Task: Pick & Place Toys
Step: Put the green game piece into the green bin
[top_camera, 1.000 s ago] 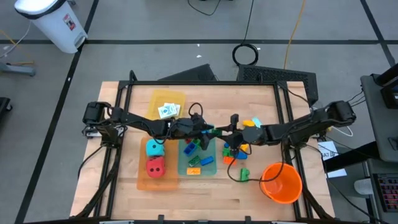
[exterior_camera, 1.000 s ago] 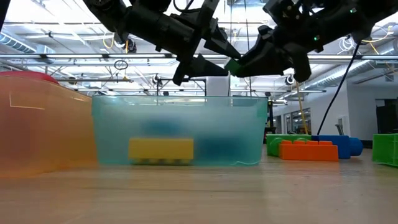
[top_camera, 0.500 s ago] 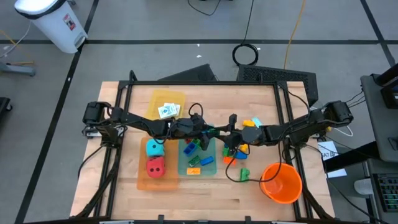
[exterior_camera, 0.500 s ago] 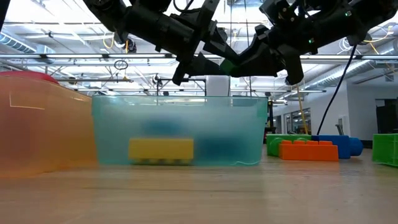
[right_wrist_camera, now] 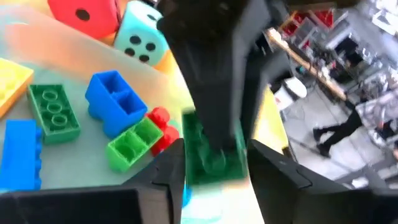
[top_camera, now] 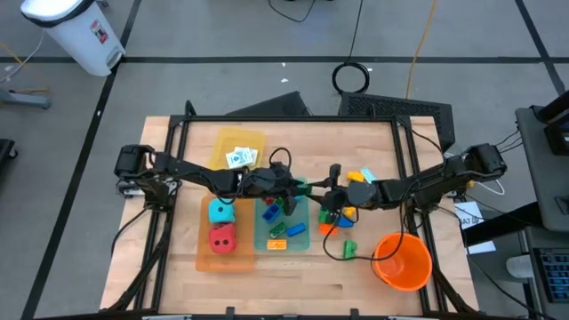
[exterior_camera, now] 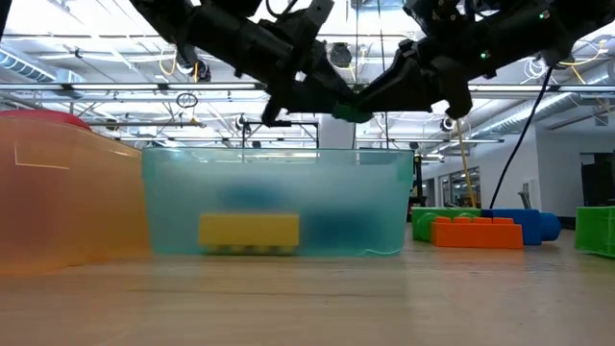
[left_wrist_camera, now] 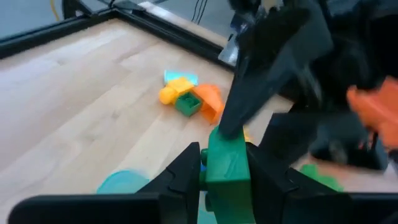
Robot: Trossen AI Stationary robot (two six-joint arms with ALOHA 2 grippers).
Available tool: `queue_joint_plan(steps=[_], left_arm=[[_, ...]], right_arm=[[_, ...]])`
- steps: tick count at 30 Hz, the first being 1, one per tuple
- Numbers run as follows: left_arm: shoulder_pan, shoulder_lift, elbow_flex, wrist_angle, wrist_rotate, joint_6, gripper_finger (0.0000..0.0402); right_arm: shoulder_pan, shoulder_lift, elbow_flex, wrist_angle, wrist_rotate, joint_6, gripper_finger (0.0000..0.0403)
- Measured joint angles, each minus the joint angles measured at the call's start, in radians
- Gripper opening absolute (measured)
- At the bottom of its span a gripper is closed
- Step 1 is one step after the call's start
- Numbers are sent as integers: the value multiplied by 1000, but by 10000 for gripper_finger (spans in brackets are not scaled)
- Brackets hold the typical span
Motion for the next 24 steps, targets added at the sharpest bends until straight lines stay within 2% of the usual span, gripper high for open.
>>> queue_joint_plan(steps=[8, 14, 24], left_arm=[[-27, -107, -1, -185, 1, 66, 99], [-42, -122, -1, -374, 226, 104, 99], [-48, -29, -1, -406, 377, 139, 99]], right_arm=[[-1, -144, -1, -163, 10, 99, 180], [-1, -268, -2, -291, 10, 160, 184], [-36, -368, -2, -415, 9, 391, 175]])
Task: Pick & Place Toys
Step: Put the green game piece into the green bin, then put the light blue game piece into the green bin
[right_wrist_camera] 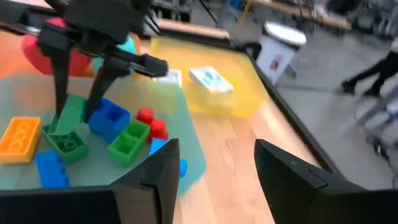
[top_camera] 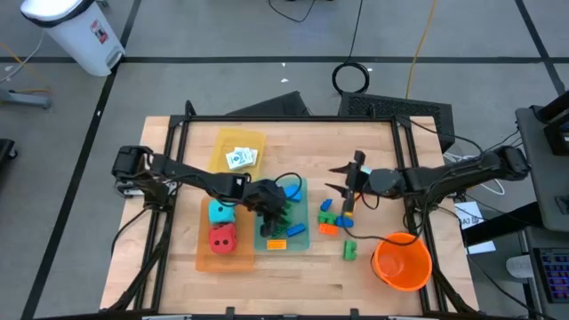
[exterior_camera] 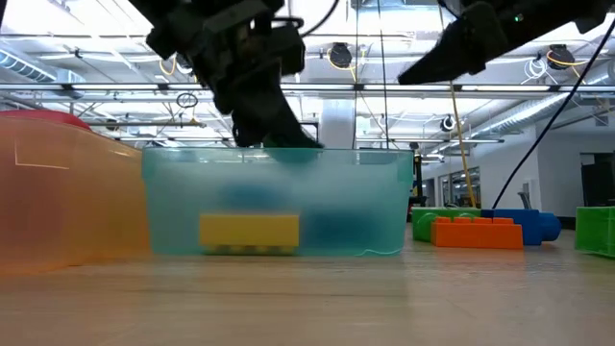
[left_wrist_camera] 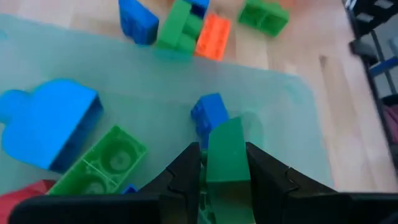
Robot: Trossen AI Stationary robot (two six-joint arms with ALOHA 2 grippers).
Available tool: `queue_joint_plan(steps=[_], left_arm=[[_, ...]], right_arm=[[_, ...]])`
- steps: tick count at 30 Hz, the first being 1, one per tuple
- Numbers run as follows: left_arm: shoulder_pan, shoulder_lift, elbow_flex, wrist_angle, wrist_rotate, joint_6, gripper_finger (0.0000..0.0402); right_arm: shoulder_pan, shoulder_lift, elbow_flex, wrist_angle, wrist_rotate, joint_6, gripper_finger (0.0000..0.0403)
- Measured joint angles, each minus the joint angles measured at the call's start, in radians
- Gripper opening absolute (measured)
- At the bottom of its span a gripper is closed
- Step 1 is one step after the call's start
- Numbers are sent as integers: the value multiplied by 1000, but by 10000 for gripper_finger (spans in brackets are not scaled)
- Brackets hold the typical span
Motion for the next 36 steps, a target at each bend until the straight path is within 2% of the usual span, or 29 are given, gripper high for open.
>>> queue_joint_plan(steps=[3, 8, 13, 17, 21, 25, 31, 36], left_arm=[[9, 25, 0, -8, 5, -3, 99], [14, 54, 1, 2, 5, -5, 109], [13, 62, 1, 29, -48, -8, 215], [13, 62, 1, 47, -65, -8, 287], [13, 62, 1, 74, -66, -2, 332], [13, 62, 1, 83, -66, -2, 356], [14, 62, 1, 83, -66, 0, 364], [14, 62, 1, 94, -67, -1, 365]], right_arm=[[-25, -15, 0, -67, -1, 74, 178], [-88, -59, 0, -297, -3, 254, 180], [-187, -76, -1, -575, -5, 419, 195], [-292, -60, -1, -689, -5, 510, 222], [-398, -29, -1, -746, 1, 554, 247], [-487, 8, -23, -787, -36, 563, 252], [-578, 29, -105, -734, -215, 476, 239], [-616, 28, -127, -674, -243, 427, 224]])
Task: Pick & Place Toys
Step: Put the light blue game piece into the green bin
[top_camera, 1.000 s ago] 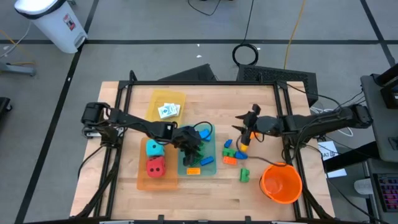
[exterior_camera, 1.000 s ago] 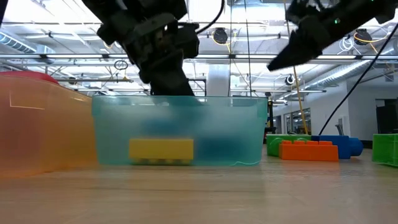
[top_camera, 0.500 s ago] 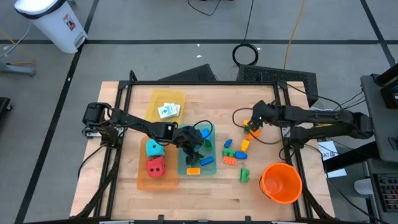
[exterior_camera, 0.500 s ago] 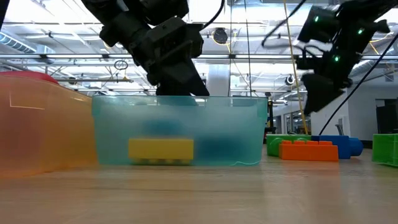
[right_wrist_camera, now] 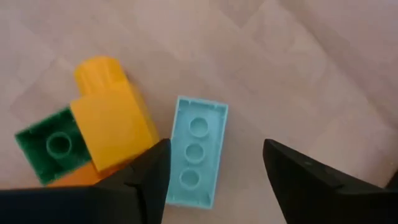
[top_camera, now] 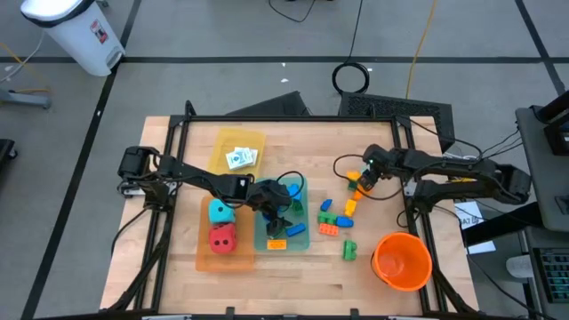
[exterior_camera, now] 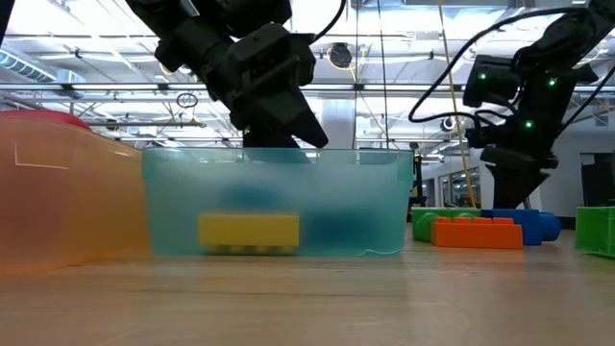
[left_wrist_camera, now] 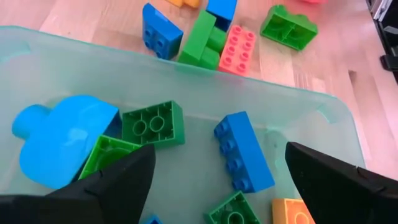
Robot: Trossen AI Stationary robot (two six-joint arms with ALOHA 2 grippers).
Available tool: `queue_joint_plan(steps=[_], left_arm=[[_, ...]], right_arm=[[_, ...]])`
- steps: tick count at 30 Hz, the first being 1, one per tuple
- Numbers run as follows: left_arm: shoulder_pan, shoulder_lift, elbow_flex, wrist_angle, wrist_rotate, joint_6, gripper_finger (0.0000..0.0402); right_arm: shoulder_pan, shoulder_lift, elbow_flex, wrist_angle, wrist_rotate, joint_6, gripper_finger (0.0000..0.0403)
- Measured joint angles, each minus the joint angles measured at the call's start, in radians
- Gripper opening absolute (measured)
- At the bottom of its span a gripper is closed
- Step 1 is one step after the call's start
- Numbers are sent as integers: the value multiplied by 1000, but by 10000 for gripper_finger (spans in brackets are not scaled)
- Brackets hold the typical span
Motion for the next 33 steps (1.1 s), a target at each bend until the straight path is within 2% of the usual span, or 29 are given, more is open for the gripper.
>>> queue_joint_plan(steps=[8, 14, 19, 27, 30, 33], left_arm=[[0, -1, 0, 7, -26, 2, 365], [0, -1, 0, 7, -26, 2, 365], [0, -1, 0, 7, -26, 3, 365], [0, -1, 0, 6, -27, 9, 365], [0, -1, 0, 6, -27, 9, 365], [0, -1, 0, 6, -27, 9, 365]], right_arm=[[-13, 15, -1, 27, 7, -55, 192], [-13, 108, 1, 62, 32, -82, 165], [-13, 180, 2, 206, 35, -117, 146], [-5, 204, -1, 583, 24, -267, 132], [14, 198, -2, 622, 23, -274, 136], [35, 197, 0, 552, 23, -263, 145]])
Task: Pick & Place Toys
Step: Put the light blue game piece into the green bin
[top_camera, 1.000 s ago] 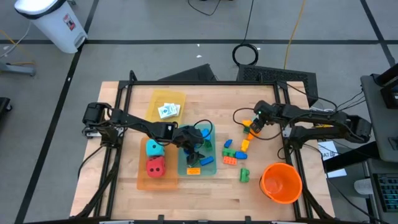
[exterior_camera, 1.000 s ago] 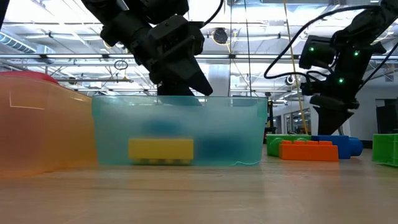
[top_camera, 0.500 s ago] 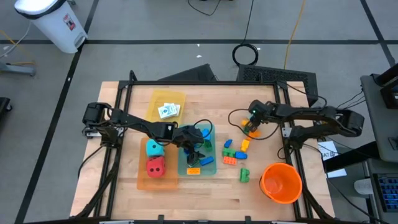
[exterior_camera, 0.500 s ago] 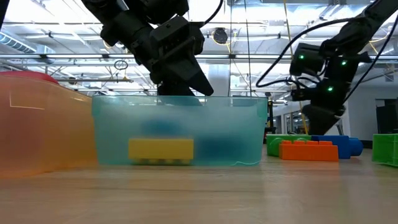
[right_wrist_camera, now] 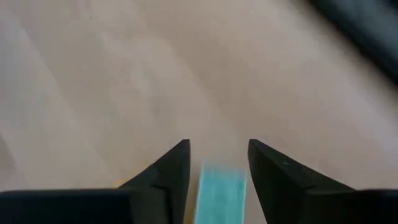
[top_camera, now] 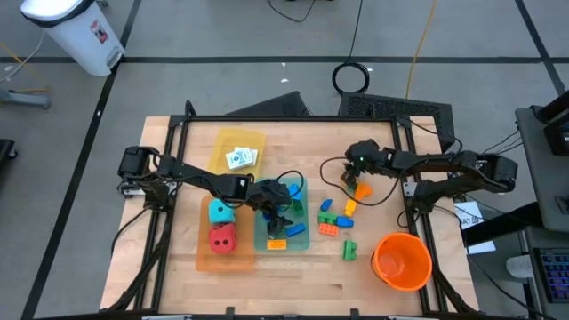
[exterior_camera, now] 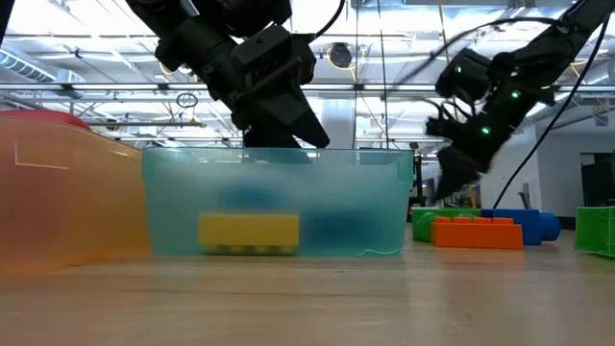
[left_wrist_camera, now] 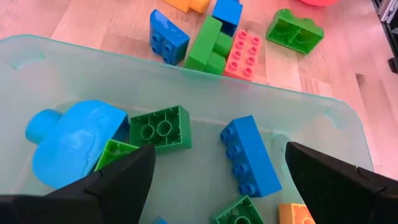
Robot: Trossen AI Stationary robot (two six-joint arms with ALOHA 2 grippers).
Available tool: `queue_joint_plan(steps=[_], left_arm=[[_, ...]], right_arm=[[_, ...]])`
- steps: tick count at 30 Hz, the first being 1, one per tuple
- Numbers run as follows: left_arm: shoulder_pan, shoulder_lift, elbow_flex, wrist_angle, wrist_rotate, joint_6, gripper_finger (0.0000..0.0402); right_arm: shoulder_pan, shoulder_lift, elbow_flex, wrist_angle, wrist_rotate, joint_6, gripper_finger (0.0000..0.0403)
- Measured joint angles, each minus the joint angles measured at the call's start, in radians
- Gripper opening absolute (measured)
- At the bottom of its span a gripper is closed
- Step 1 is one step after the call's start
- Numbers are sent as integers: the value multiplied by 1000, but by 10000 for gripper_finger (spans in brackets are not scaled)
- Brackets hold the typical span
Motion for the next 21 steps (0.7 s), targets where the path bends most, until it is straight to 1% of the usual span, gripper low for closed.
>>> queue_joint_plan(steps=[4, 6, 10, 14, 18, 21], left_arm=[[0, 0, 0, 0, 0, 0, 365], [0, 0, 0, 0, 0, 0, 365], [0, 0, 0, 0, 0, 0, 365], [0, 0, 0, 0, 0, 0, 365], [0, 0, 0, 0, 0, 11, 365], [0, 0, 0, 0, 0, 10, 365]], right_arm=[[-22, 1, -1, -197, -19, 115, 168], [-43, 0, -1, -259, -35, 141, 184], [-68, 0, -2, -272, -123, 136, 216], [-58, 0, -2, -270, -130, 124, 239], [-58, 0, -1, -269, -129, 87, 241], [-58, 0, -1, -283, -130, 85, 218]])
